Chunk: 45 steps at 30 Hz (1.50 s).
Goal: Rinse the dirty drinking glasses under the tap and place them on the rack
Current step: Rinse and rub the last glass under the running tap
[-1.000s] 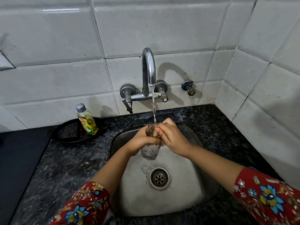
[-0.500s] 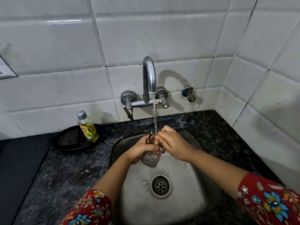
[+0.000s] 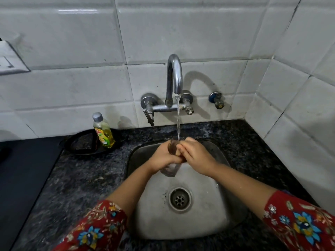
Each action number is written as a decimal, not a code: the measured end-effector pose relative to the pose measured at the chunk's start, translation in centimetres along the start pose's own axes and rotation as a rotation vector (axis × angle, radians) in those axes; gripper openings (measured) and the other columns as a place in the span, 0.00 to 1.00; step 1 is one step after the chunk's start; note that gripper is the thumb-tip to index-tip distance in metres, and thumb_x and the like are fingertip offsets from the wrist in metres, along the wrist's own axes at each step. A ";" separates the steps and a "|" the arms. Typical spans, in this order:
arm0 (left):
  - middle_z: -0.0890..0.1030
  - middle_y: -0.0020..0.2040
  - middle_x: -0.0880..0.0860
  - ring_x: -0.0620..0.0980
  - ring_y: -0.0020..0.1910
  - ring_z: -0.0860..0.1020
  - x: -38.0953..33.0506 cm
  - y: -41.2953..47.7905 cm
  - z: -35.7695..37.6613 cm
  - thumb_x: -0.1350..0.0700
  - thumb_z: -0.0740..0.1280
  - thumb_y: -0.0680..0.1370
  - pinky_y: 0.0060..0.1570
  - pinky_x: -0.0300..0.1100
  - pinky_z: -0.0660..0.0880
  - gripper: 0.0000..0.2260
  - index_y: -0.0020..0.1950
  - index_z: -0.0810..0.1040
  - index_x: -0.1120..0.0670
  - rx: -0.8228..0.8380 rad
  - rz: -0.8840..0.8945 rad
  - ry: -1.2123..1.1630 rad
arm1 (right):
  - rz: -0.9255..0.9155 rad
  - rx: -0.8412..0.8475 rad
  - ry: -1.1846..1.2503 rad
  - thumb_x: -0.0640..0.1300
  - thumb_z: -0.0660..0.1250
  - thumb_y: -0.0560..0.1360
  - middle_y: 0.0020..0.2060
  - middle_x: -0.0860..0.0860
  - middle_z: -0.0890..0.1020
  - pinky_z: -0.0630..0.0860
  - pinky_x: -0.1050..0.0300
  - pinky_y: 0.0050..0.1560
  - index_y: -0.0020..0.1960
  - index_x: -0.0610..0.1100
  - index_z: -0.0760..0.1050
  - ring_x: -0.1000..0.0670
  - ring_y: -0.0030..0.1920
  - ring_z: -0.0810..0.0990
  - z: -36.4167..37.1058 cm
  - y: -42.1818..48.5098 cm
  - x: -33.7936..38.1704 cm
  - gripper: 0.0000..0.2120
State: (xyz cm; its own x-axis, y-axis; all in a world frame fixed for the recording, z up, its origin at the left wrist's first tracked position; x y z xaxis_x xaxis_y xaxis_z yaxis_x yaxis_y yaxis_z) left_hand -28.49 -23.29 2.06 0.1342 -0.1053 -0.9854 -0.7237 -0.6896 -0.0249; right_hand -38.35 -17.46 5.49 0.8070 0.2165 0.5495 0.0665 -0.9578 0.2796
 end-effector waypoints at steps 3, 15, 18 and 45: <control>0.79 0.40 0.45 0.45 0.41 0.78 -0.6 -0.5 0.3 0.50 0.73 0.65 0.41 0.44 0.74 0.15 0.46 0.70 0.47 -0.360 -0.033 0.459 | 0.122 -0.013 0.033 0.44 0.54 0.82 0.34 0.52 0.79 0.71 0.53 0.45 0.40 0.41 0.77 0.49 0.40 0.76 0.3 0.8 0.4 0.17; 0.78 0.37 0.44 0.44 0.39 0.78 -0.4 -0.5 0.4 0.57 0.75 0.65 0.37 0.36 0.70 0.17 0.44 0.69 0.46 -0.284 0.023 0.418 | 0.147 0.016 0.013 0.47 0.55 0.81 0.37 0.48 0.82 0.76 0.49 0.47 0.43 0.41 0.77 0.48 0.40 0.80 0.7 0.8 0.4 0.16; 0.79 0.38 0.44 0.42 0.40 0.78 0.2 -0.2 0.0 0.55 0.75 0.62 0.41 0.38 0.75 0.17 0.44 0.71 0.44 -0.146 0.062 0.228 | 0.109 -0.003 0.093 0.43 0.60 0.80 0.35 0.54 0.82 0.76 0.58 0.45 0.44 0.39 0.80 0.54 0.38 0.80 0.2 0.7 0.5 0.13; 0.81 0.53 0.52 0.50 0.54 0.80 3.8 0.6 -0.2 0.59 0.73 0.58 0.55 0.50 0.77 0.27 0.56 0.75 0.50 -0.040 0.121 0.287 | -0.234 0.707 -0.650 0.35 0.64 0.70 0.52 0.46 0.80 0.74 0.51 0.60 0.50 0.43 0.77 0.44 0.56 0.77 2.8 0.8 -0.1 0.10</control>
State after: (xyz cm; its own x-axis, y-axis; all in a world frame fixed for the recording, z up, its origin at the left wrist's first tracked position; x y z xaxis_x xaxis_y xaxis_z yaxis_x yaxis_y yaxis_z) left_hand -28.34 -24.25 -1.65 0.2388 -0.3823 -0.8926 -0.7199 -0.6866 0.1015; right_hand -36.72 -18.78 3.44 0.8798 0.4717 -0.0586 0.4300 -0.8423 -0.3250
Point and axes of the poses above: each hand's wrist, its own y-axis towards the middle knuckle, its own z-axis out of the palm, x = y × z, the point moved 5 cm from there along y, towards the middle knuckle
